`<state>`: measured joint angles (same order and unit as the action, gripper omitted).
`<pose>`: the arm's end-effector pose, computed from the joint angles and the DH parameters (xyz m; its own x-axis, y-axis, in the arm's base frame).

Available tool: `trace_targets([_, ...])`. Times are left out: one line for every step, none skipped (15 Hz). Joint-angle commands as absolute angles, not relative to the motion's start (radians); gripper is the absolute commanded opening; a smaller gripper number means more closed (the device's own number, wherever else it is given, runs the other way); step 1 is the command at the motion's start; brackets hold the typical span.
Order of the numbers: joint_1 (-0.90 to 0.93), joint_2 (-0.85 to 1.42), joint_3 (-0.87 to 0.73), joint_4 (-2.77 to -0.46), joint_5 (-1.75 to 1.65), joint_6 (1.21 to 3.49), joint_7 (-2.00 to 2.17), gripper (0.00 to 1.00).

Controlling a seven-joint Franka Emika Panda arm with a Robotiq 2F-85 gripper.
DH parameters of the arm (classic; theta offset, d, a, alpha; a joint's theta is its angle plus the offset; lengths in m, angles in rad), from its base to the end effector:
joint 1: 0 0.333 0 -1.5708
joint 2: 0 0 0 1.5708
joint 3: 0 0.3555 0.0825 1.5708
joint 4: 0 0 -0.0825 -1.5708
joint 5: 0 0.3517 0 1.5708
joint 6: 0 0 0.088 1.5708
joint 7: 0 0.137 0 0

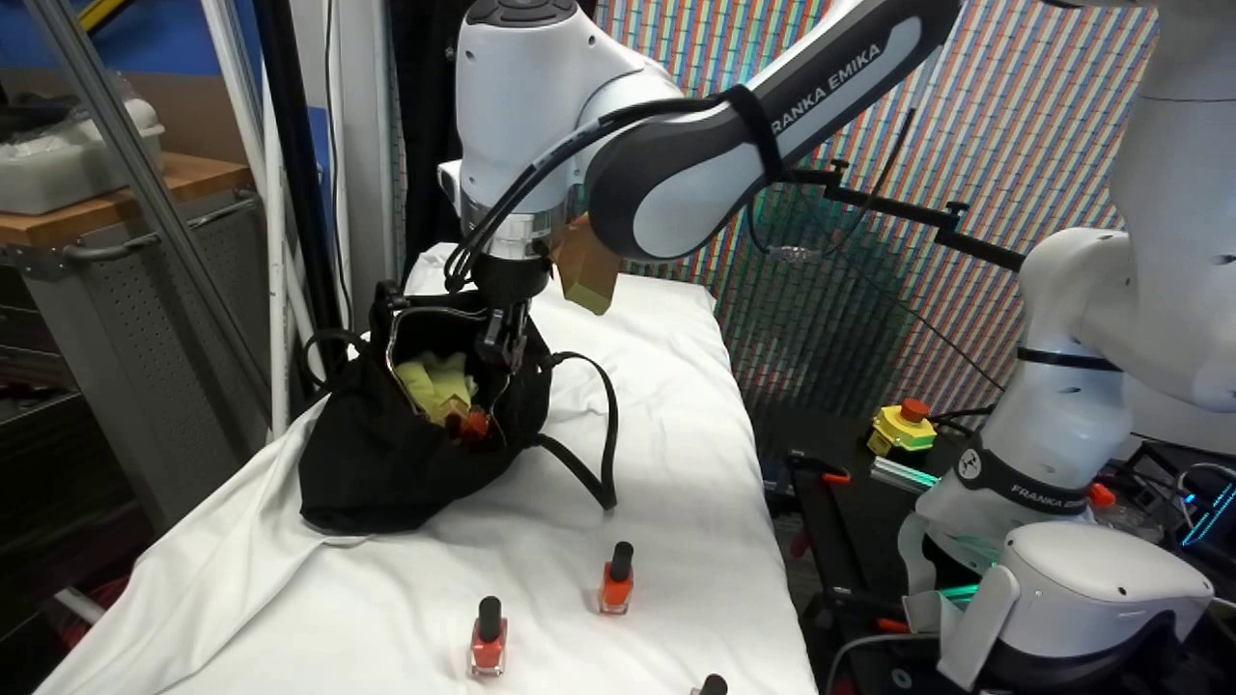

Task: Pick up the nail polish and put them in the bag

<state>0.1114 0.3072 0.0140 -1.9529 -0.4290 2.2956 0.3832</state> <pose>0.6030 0.0570 0.3561 0.9932 0.0392 0.1096 0.0048 -0.9546 0.2978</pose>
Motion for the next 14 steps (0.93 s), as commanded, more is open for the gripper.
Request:
trace_targets([0.146,0.387,-0.033,-1.842,-0.459,2.296,0.451,0.19])
trace_targets([0.149,0.401,-0.041,-1.825,-0.453,2.3,0.458,0.19])
trace_targets([0.155,0.415,-0.051,-1.81,-0.457,2.303,0.472,0.2])
trace_targets([0.158,0.427,-0.059,-1.794,-0.454,2.304,0.481,0.2])
trace_targets([0.162,0.439,-0.068,-1.782,-0.454,2.308,0.492,0.2])
trace_targets([0.167,0.45,-0.078,-1.769,-0.457,2.314,0.506,0.2])
trace_targets([0.17,0.459,-0.086,-1.757,-0.457,2.315,0.516,0.2])
trace_targets([0.173,0.468,-0.093,-1.746,-0.454,2.317,0.524,0.2])
trace_targets([0.177,0.477,-0.1,-1.737,-0.455,2.32,0.535,0.2])
trace_targets([0.179,0.484,-0.105,-1.729,-0.452,2.321,0.541,0.21])
trace_targets([0.182,0.49,-0.11,-1.723,-0.45,2.324,0.55,0.23])
trace_targets([0.184,0.495,-0.114,-1.719,-0.448,2.325,0.555,0.65])
trace_targets([0.186,0.499,-0.117,-1.715,-0.445,2.324,0.56,0.66])
trace_targets([0.187,0.5,-0.12,-1.718,-0.445,2.328,0.564,0.7])
